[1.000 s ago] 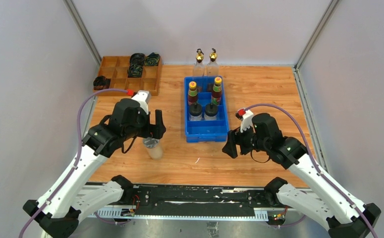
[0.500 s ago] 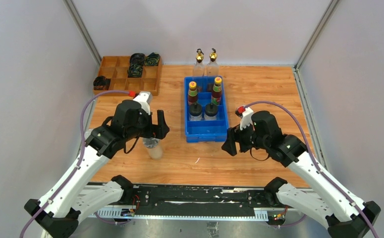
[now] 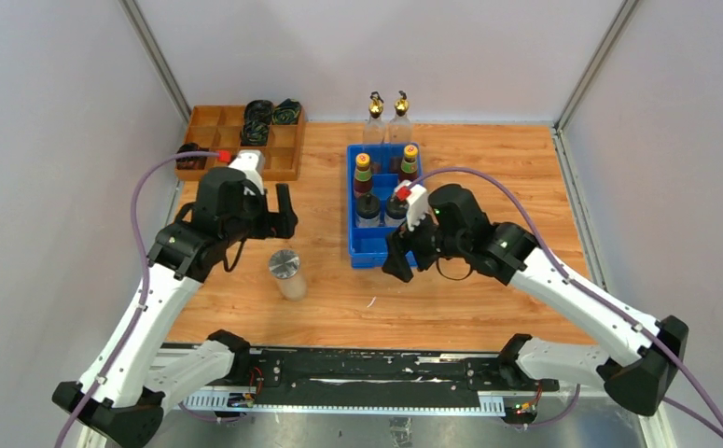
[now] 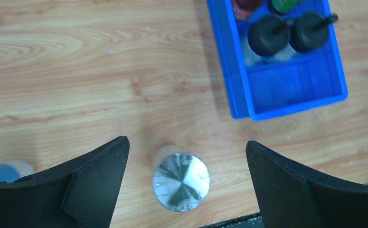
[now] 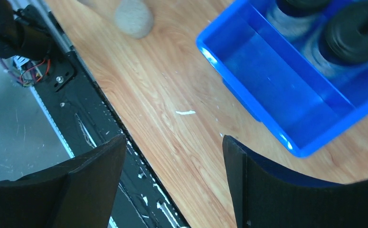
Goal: Organize the condiment bottles
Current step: Pick up the bottle from the center of the board, then place the bottle in the storage box, then move the bottle to the center of the board.
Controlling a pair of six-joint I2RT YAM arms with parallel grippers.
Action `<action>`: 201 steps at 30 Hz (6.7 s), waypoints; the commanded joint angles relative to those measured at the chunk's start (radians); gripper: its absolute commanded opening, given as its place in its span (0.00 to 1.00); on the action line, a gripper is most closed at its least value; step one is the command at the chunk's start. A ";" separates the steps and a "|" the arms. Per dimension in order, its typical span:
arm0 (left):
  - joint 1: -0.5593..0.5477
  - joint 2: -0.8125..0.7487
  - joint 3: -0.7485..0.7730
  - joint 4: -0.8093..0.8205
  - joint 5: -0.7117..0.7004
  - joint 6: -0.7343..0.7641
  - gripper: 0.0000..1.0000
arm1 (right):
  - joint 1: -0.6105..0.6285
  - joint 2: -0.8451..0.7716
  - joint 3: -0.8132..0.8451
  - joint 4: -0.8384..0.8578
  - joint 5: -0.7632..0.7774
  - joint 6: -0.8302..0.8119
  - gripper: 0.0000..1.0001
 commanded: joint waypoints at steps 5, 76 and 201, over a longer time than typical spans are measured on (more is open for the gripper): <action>0.262 0.026 0.074 -0.051 0.134 0.058 1.00 | 0.221 0.177 0.126 0.145 -0.031 -0.078 0.81; 0.552 -0.167 -0.115 -0.048 0.205 -0.012 1.00 | 0.366 0.658 0.561 0.288 0.145 -0.276 0.47; 0.739 0.049 -0.266 0.076 -0.440 -0.169 1.00 | -0.090 0.059 0.184 -0.186 0.137 0.001 1.00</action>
